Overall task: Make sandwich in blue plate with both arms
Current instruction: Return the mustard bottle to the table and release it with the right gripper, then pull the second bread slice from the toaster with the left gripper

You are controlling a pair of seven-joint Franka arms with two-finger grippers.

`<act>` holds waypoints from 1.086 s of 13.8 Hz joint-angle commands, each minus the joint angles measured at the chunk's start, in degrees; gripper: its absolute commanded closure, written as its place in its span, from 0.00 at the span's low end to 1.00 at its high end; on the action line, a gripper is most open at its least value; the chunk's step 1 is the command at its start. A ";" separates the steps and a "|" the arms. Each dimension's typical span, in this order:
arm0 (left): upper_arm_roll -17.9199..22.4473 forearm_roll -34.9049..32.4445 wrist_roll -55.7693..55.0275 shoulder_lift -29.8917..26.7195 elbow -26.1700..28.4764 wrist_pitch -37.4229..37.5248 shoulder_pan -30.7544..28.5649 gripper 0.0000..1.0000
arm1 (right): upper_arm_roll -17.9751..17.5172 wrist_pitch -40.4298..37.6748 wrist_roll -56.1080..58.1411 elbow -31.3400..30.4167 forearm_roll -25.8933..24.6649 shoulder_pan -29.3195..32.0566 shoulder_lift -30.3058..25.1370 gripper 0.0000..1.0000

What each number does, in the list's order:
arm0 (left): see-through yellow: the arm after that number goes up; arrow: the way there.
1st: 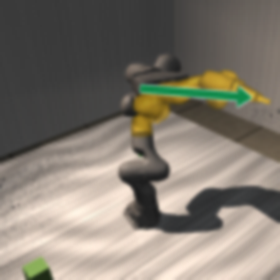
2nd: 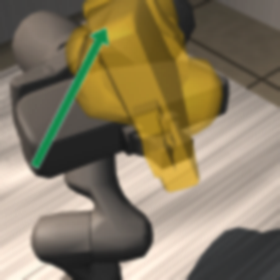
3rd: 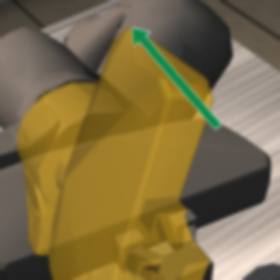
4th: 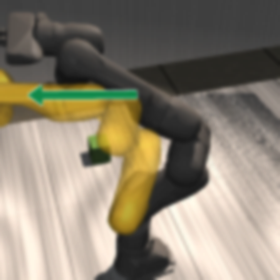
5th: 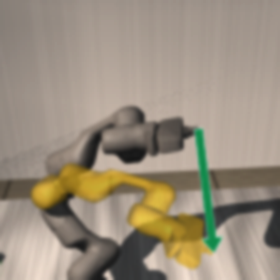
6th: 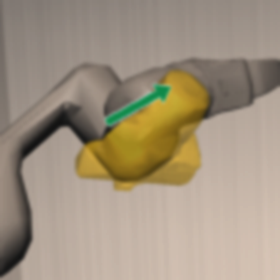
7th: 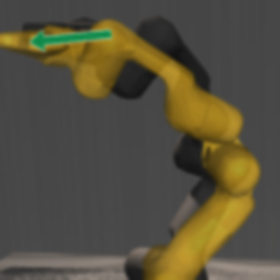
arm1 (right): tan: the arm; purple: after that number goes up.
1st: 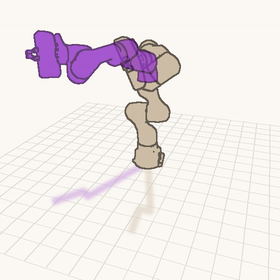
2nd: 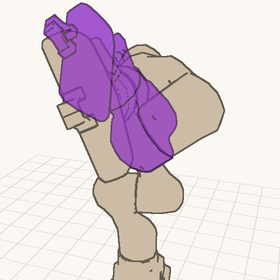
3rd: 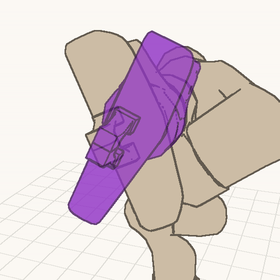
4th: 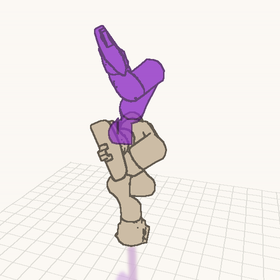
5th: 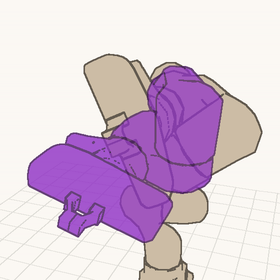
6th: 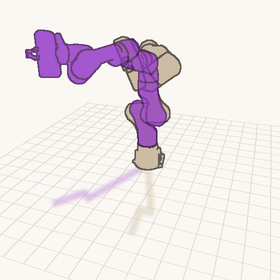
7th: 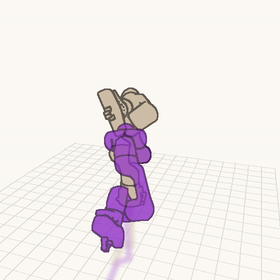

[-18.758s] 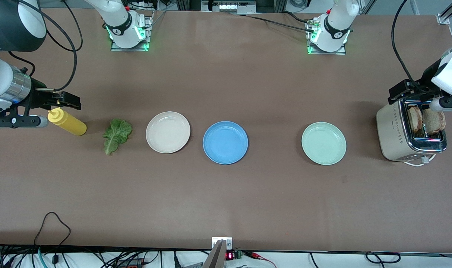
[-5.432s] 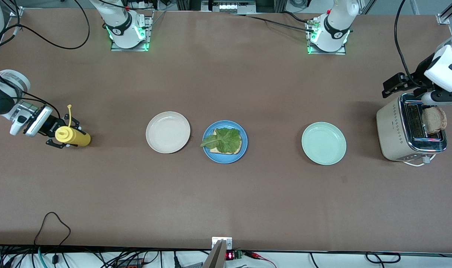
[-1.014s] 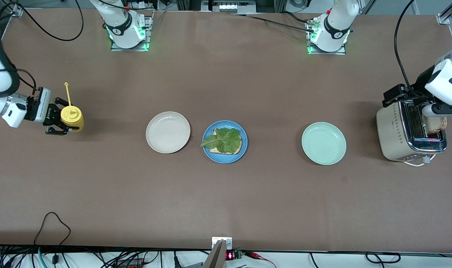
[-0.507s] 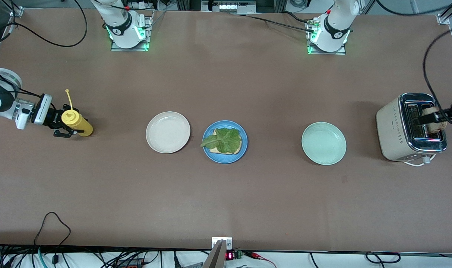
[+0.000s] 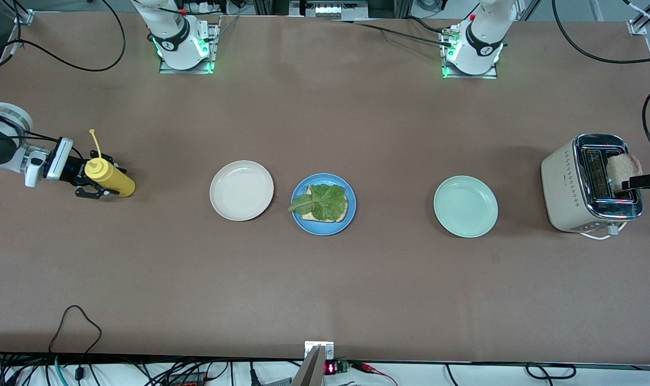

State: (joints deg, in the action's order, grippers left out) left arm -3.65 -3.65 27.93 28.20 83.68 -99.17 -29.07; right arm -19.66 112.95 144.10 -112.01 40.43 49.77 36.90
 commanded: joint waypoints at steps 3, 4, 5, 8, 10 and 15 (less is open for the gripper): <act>-0.75 -0.04 5.82 0.37 0.25 5.28 -2.22 0.03 | -0.82 -0.36 1.71 1.79 -0.53 2.95 0.72 0.00; -0.75 1.01 5.82 0.37 1.03 6.26 -2.30 0.05 | -0.82 -0.36 1.80 2.84 -1.49 3.13 0.72 0.00; -0.75 1.98 5.73 0.37 2.00 6.53 -2.74 0.09 | -0.82 -0.36 1.80 4.15 -2.54 3.40 0.55 0.00; -0.75 2.42 5.38 0.37 2.45 6.53 -3.01 0.50 | -0.21 -1.23 1.37 6.79 -3.43 3.40 -1.55 0.00; -0.75 2.42 5.12 0.11 2.36 7.14 -2.92 0.94 | 1.03 -3.34 1.01 8.55 -3.52 3.40 -3.58 0.00; -1.27 1.72 8.35 -4.36 0.87 10.73 -2.92 1.00 | 1.03 -9.14 -19.15 14.27 -9.57 2.26 -9.20 0.00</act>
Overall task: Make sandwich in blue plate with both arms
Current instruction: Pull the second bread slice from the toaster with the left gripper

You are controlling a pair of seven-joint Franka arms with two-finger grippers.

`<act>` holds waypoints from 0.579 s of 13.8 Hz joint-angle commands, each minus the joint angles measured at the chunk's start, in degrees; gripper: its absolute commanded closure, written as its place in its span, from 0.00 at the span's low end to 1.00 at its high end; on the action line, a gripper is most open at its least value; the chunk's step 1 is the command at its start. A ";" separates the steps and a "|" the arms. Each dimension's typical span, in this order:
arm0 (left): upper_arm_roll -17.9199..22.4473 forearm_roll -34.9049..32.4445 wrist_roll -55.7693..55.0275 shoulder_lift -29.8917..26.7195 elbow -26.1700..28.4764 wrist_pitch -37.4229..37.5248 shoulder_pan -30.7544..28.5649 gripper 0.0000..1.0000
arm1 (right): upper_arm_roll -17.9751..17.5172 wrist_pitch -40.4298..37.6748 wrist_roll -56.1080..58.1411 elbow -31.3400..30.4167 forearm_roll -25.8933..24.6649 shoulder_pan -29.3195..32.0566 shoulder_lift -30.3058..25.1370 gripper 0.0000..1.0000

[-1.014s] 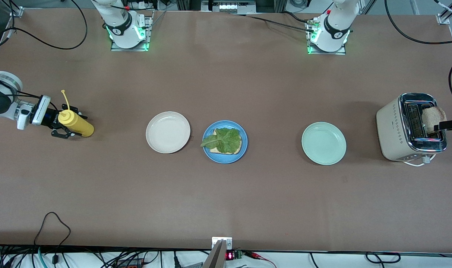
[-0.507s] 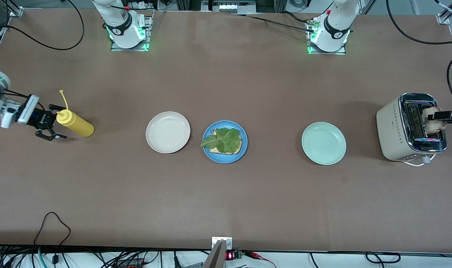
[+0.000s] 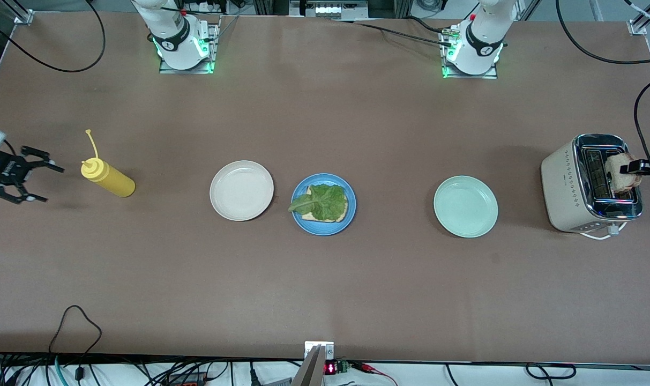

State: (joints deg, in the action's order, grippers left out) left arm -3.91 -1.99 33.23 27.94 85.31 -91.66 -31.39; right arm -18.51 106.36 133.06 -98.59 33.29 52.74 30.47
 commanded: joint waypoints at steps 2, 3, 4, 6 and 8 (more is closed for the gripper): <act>-1.36 0.58 3.95 -6.40 -5.21 8.57 -0.61 1.00 | 0.40 -5.70 -18.74 1.29 -4.28 -3.85 -7.50 0.00; -1.71 0.67 3.95 -6.76 -8.63 13.04 -0.26 1.00 | 1.28 -6.94 -24.19 1.82 -5.51 -5.96 -9.62 0.00; -2.67 0.67 3.86 -6.76 -12.67 17.26 0.27 0.99 | 2.85 -8.00 -29.12 2.00 -6.39 -9.11 -11.90 0.00; -7.23 0.67 3.25 -6.76 -18.05 25.09 0.97 0.99 | 8.81 -8.71 -39.66 3.40 -8.67 -19.54 -16.29 0.00; -13.98 3.20 1.59 -6.59 -16.50 29.16 0.80 0.99 | 14.01 -8.71 -53.70 3.58 -11.48 -31.06 -20.34 0.00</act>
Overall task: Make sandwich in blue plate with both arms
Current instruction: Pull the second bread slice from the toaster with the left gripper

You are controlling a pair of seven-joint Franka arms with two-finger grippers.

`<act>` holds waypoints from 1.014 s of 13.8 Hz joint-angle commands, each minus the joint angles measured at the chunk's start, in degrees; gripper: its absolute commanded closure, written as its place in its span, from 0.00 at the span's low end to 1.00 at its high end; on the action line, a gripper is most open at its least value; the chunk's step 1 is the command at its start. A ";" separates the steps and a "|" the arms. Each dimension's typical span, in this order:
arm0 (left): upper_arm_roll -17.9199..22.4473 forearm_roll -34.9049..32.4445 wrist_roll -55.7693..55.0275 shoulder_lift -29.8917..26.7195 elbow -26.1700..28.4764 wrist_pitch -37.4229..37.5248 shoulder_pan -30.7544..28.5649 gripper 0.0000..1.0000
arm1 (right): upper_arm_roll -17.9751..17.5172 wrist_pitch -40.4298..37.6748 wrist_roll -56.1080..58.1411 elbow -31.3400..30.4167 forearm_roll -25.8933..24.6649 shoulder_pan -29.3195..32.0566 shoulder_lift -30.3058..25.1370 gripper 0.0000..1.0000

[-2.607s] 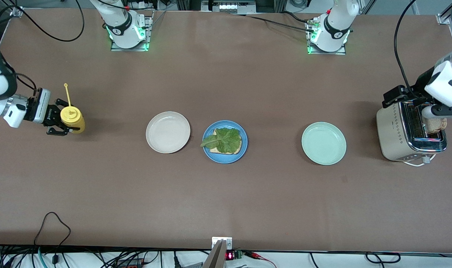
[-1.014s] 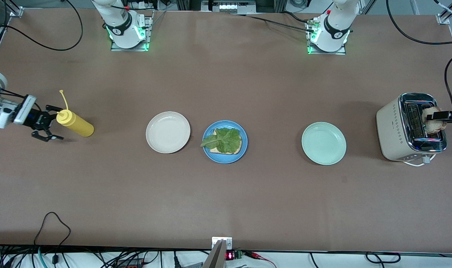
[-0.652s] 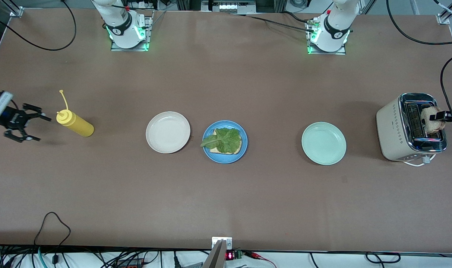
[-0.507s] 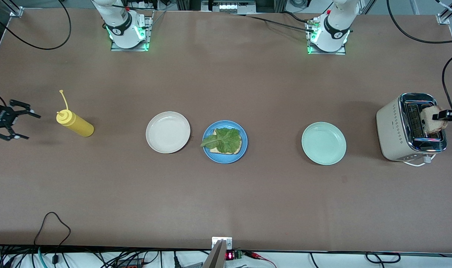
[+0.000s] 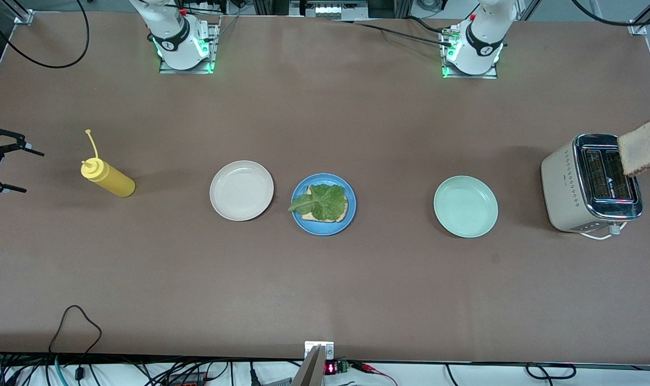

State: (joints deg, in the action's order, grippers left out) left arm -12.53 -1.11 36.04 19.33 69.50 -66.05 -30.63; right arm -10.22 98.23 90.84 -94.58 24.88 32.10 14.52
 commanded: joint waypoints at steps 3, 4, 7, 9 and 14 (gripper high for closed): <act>-7.33 18.38 -12.54 3.51 5.99 1.82 1.88 1.00 | 8.11 -0.15 -33.38 -0.43 -10.52 -23.09 -8.88 0.00; -7.42 22.08 -14.75 3.78 8.00 -1.15 5.11 0.99 | 8.90 -0.49 -42.67 -0.35 -13.94 -27.31 -10.11 0.00; -7.42 29.82 -19.76 3.96 13.02 -11.95 12.59 1.00 | 9.96 -0.94 -60.13 -0.17 -22.39 -35.06 -11.36 0.00; -7.51 33.35 -22.23 4.83 15.40 -19.51 17.77 1.00 | 10.13 -3.64 -70.39 0.09 -25.92 -37.45 -11.44 0.00; -7.51 44.06 -25.14 11.15 18.48 -34.91 28.15 0.99 | 11.45 -5.60 -81.35 0.01 -25.58 -37.63 -10.92 0.00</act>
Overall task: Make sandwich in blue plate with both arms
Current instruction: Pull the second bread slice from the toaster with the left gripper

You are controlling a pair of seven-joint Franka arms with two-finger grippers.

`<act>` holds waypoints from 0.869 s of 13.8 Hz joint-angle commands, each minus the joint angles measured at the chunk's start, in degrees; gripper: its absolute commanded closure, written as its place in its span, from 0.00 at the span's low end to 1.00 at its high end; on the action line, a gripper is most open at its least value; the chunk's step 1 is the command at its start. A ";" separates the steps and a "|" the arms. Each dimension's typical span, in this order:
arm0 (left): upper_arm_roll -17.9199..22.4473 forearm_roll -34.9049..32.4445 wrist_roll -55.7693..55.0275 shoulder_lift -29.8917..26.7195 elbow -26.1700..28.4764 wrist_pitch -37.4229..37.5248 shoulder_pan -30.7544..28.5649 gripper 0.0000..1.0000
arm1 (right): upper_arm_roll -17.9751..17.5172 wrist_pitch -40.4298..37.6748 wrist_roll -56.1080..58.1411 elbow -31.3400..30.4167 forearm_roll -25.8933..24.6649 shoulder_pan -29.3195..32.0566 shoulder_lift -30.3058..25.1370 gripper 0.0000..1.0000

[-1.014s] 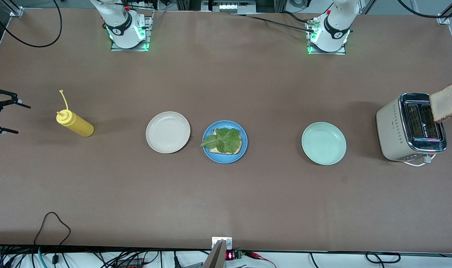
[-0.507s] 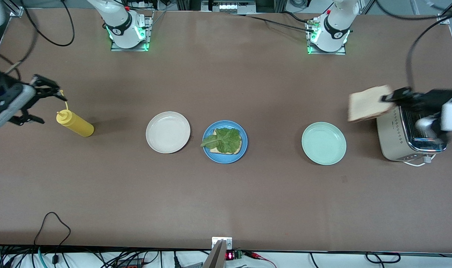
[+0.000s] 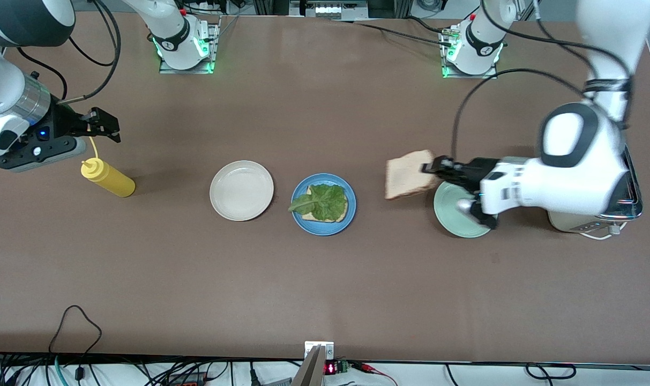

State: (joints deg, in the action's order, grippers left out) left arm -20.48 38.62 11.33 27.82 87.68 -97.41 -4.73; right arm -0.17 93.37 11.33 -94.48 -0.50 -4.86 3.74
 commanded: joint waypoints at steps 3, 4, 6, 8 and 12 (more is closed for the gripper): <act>0.44 7.96 -0.43 7.67 0.38 -12.77 7.52 0.99 | 1.58 0.49 -1.32 0.09 -3.01 -0.16 -0.05 0.00; 0.44 8.92 -0.43 8.99 0.38 -16.89 9.63 0.99 | 1.66 0.85 -0.35 0.09 -2.67 0.46 -0.14 0.00; 0.44 14.70 0.09 11.80 -0.23 -23.05 12.71 0.99 | 1.66 -0.20 -0.35 0.00 -2.66 0.81 -0.40 0.00; 0.53 20.95 0.45 12.87 -0.58 -28.68 16.40 0.99 | 1.84 -1.78 -0.52 0.09 -2.66 1.25 -0.05 0.00; 1.06 20.71 4.03 16.21 -0.67 -31.26 16.95 0.98 | 1.67 -1.70 -1.84 0.09 -2.40 0.73 0.04 0.00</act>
State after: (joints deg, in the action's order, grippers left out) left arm -20.25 57.78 11.85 42.07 88.56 -128.91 12.52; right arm 1.80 92.36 10.69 -94.50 -2.48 -3.84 4.02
